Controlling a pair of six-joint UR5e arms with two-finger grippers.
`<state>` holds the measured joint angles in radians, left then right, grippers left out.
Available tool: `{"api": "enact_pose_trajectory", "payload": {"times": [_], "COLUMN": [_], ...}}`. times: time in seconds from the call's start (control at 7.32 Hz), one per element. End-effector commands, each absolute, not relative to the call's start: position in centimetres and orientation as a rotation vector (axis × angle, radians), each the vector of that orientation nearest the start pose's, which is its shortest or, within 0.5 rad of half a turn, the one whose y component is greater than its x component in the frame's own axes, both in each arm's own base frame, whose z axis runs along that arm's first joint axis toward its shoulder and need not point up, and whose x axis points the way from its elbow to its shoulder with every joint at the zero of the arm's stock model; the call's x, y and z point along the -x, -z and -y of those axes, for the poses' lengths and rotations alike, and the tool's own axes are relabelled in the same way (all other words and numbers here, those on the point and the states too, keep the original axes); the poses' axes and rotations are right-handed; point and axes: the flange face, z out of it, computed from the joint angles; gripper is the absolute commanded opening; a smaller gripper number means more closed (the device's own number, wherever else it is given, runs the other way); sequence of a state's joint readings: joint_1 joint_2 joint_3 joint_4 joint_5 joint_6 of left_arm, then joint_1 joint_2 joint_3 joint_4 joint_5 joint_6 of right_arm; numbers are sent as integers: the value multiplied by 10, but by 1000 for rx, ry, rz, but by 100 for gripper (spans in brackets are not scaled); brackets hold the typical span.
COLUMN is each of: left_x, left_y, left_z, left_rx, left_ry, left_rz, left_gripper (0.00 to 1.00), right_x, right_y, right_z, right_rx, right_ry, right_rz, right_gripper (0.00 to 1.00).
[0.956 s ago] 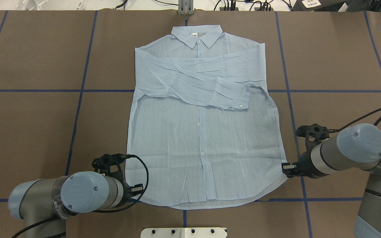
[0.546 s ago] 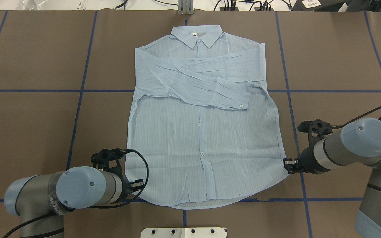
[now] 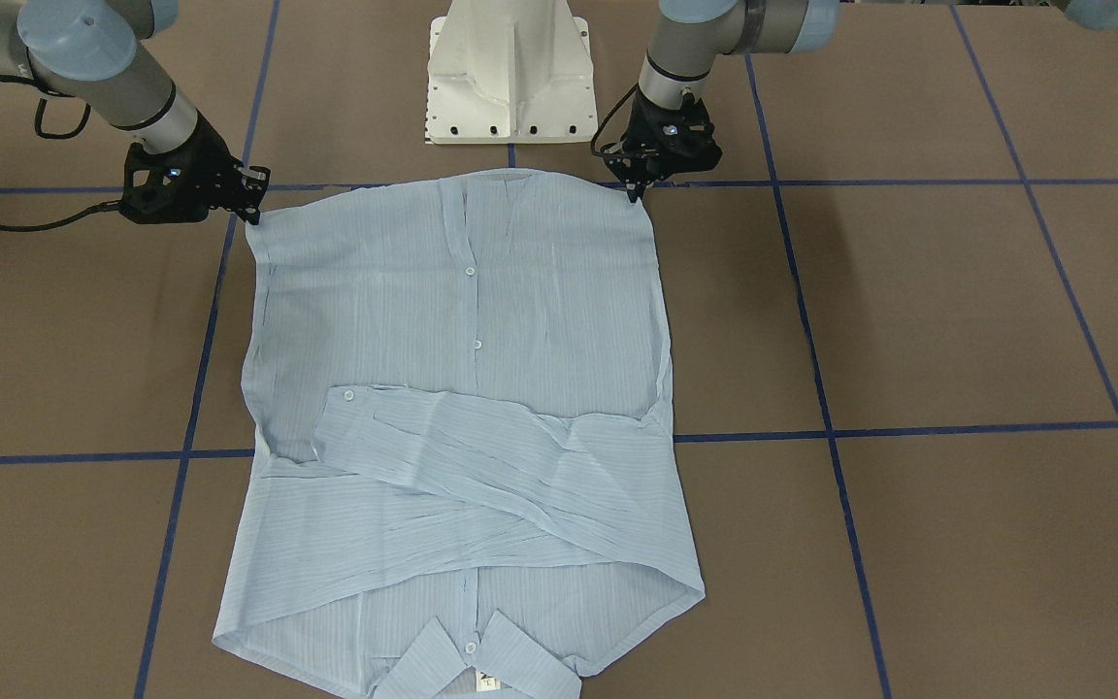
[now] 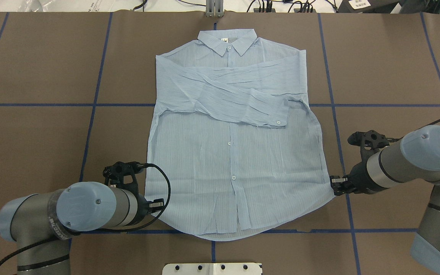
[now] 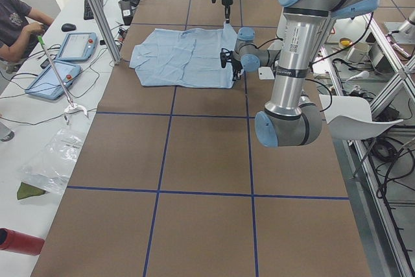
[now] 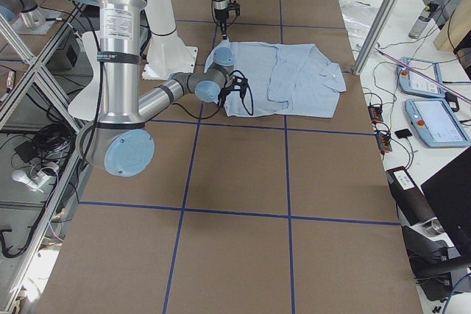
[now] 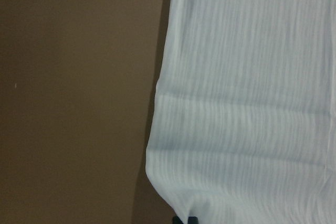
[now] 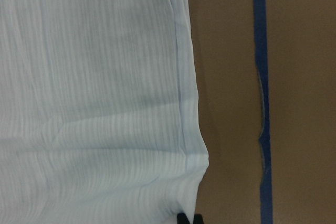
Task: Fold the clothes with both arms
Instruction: 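Grasp the hem corners with both grippers and begin lifting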
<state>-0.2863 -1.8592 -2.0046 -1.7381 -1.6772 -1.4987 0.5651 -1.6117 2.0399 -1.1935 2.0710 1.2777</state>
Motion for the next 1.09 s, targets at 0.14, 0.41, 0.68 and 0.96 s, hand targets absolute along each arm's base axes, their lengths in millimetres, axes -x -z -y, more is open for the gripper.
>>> {"api": "enact_pose_trajectory", "payload": {"times": [0.14,0.41,0.68,0.96], "left_x": [-494,-494,-492,-482], "left_y": [-303,-300,-290,-280], "left_z": [282,280,278,274], "left_rx": [-86,-85,-86,-78], "left_ry": [118,114,109,101], "left_rz": [-876,-883,-905,-936], "left_gripper": [0,0,0,0], "right_x": [343,342,341,341], "right_y": [-413,-412,-412,-410], "right_z": [333,334,334,333], "right_rx": [113,113,113,117], "right_ry": [-63,-64,-64,-58], "right_rz": [921,925,925,932], "right_gripper": [0,0,0,0]}}
